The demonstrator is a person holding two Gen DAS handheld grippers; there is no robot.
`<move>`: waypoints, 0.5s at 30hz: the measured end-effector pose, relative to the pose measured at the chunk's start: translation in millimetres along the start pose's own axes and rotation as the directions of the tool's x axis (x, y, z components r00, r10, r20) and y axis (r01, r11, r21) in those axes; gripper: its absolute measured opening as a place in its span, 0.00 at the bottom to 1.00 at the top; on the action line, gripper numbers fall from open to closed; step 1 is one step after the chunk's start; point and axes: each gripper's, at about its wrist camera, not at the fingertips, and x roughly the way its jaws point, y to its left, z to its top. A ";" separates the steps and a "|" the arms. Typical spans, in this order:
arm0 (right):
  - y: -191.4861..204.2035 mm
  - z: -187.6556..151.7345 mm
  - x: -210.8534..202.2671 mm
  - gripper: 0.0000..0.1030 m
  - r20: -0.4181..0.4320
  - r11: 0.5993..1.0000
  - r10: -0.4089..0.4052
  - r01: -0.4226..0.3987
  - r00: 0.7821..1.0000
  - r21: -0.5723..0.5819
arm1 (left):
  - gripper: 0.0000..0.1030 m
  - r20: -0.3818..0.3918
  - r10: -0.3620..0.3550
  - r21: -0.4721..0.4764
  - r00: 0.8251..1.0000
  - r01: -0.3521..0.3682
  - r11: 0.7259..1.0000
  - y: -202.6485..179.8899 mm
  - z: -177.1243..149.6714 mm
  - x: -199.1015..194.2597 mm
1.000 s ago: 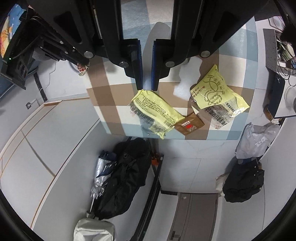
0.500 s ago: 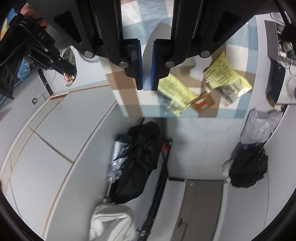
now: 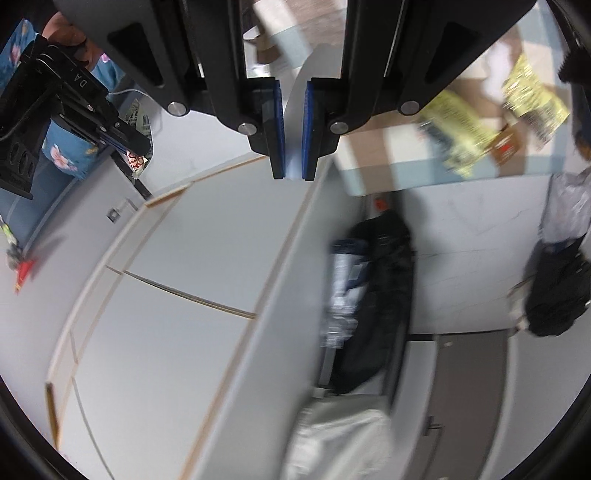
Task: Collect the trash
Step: 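Carry the foam strip and red-and-white wrapper over the white bin with both tools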
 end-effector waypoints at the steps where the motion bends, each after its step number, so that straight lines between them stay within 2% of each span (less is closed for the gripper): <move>1: -9.6 -0.7 -4.7 0.08 0.004 1.000 -0.016 0.016 1.000 0.007 | 0.05 -0.009 -0.019 0.008 1.000 0.019 1.000 -8.6 2.4 8.1; 4: -44.2 -5.3 -15.7 0.08 0.006 0.996 -0.071 0.070 0.997 0.054 | 0.05 -0.047 -0.068 0.030 0.997 0.070 0.997 -32.6 6.5 33.8; 8: -94.0 -19.5 -25.4 0.08 -0.010 0.980 -0.143 0.143 0.990 0.136 | 0.05 -0.121 -0.138 0.073 0.983 0.147 0.986 -70.3 2.7 76.2; 10: -116.4 -29.8 -25.6 0.08 -0.027 0.969 -0.171 0.173 0.985 0.176 | 0.05 -0.168 -0.178 0.092 0.969 0.195 0.976 -87.5 -4.3 100.6; 12: -142.0 -44.8 -24.4 0.08 -0.053 0.953 -0.190 0.197 0.980 0.232 | 0.05 -0.230 -0.228 0.098 0.946 0.255 0.962 -101.3 -11.6 125.2; 15: -176.2 -69.3 -21.6 0.08 -0.090 0.922 -0.169 0.190 0.981 0.337 | 0.05 -0.299 -0.263 0.100 0.917 0.304 0.947 -116.2 -22.3 152.1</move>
